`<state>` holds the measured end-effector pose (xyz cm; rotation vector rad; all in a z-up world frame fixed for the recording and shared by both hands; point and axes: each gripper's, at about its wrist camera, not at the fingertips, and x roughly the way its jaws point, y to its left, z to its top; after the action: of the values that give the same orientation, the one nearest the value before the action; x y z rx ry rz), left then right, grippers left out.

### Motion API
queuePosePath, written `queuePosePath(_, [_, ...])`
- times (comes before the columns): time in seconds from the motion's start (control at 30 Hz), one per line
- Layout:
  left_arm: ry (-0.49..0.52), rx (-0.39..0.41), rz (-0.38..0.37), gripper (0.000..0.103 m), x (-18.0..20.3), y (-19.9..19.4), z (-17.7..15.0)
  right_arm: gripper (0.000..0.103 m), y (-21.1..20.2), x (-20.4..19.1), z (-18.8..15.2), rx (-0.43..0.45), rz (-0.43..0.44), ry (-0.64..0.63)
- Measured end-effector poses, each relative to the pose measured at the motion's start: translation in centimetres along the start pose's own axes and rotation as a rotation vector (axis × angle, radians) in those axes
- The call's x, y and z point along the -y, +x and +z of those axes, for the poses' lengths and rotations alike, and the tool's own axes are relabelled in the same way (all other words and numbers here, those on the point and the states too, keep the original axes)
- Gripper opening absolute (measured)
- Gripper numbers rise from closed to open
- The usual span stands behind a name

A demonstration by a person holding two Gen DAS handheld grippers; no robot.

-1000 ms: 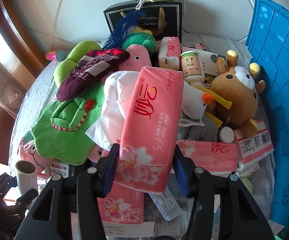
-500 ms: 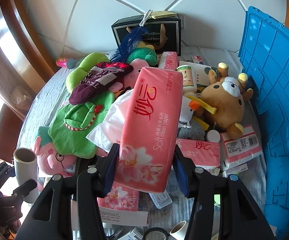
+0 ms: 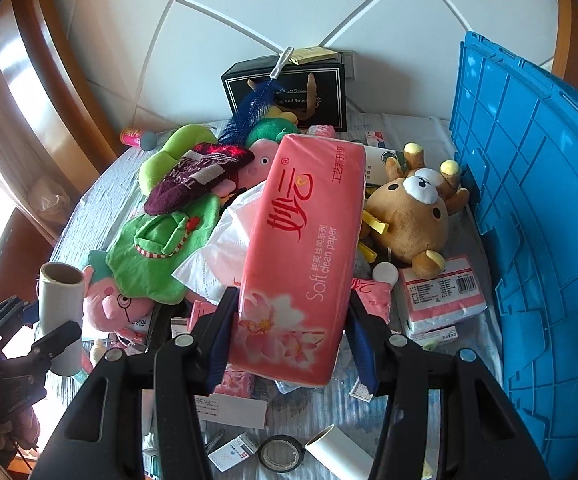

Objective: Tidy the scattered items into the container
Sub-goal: 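Grasp the white paper roll with the left tool while the right tool grasps the pink tissue pack, then lift the paper roll and tissue pack and carry both over the blue crate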

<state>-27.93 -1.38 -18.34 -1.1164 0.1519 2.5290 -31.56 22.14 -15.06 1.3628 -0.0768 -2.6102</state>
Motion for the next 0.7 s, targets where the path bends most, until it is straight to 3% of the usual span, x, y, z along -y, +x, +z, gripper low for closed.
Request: queuePosePath(0.7, [0.070,0.060,-0.010,0.044,8.0,1.2,6.6,0.050,-9.2,6.0,1.6,0.179,0.011,-0.009])
